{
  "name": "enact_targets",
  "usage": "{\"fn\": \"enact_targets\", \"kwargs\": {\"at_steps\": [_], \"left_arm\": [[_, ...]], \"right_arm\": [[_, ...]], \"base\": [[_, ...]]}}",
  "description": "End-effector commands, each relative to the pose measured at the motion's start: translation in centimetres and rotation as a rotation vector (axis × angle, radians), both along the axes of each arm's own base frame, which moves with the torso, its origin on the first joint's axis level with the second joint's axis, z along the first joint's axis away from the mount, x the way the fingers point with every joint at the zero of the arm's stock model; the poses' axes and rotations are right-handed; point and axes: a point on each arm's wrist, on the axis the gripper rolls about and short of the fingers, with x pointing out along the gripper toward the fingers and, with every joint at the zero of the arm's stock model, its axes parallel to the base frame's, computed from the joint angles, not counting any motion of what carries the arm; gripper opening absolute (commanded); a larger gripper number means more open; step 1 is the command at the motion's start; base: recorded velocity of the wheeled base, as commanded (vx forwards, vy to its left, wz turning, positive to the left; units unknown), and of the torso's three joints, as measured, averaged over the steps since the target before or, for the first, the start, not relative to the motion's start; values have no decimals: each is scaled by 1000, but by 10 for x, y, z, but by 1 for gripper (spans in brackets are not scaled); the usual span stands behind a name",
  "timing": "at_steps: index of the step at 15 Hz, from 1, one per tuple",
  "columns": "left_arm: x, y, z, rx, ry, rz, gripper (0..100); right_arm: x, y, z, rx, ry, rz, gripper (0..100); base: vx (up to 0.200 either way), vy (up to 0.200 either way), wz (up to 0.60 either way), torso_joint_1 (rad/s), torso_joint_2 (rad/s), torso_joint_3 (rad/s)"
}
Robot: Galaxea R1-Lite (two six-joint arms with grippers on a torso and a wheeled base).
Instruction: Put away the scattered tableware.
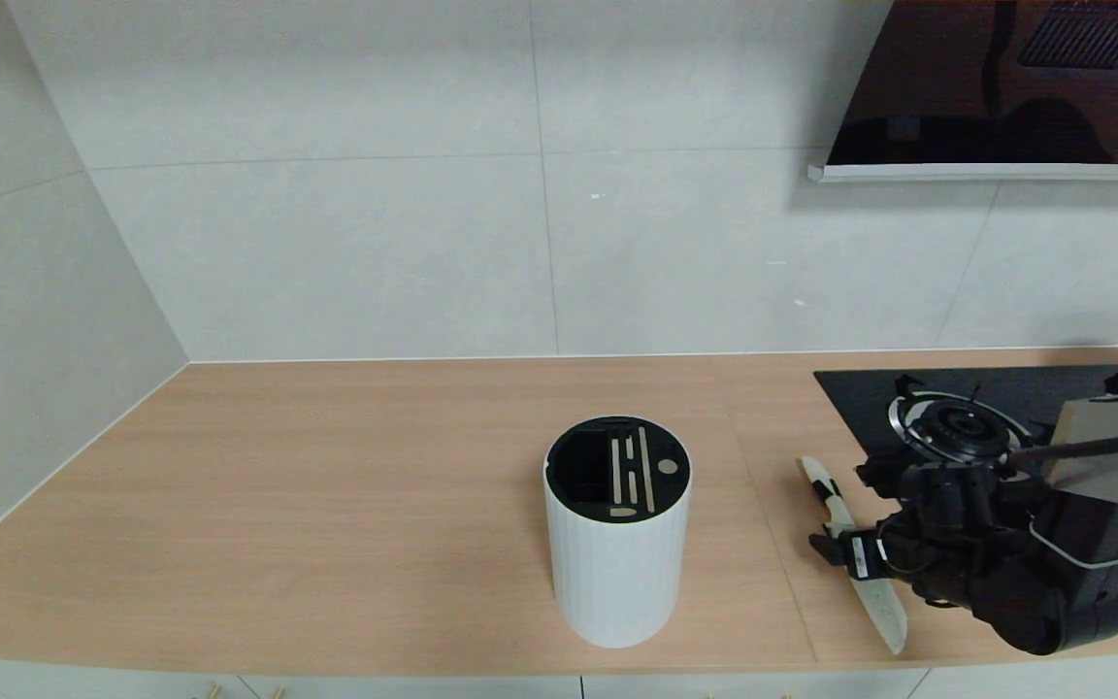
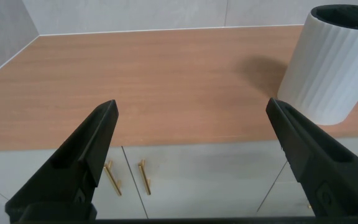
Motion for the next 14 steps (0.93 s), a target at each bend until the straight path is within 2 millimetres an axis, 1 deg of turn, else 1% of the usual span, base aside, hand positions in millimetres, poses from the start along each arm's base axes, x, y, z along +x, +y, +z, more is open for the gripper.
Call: {"fn": "enact_targets", "kwargs": {"at_steps": [1,11,12,14], "left_arm": [[0,0,0,0,0,0,100],[0,0,0,0,0,0,100],[0,0,0,0,0,0,100],[0,0,0,0,0,0,100]], "right_arm": [[1,0,-6,-3,10,0,100],[3,0,-11,-9,17,-4,100],[3,0,-16,-21,28,-13,0],[5,0,-19,-32,28,-28,0]], "base": [[0,0,0,0,0,0],[0,0,0,0,0,0],[0,0,0,0,0,0],[0,0,0,0,0,0]]}}
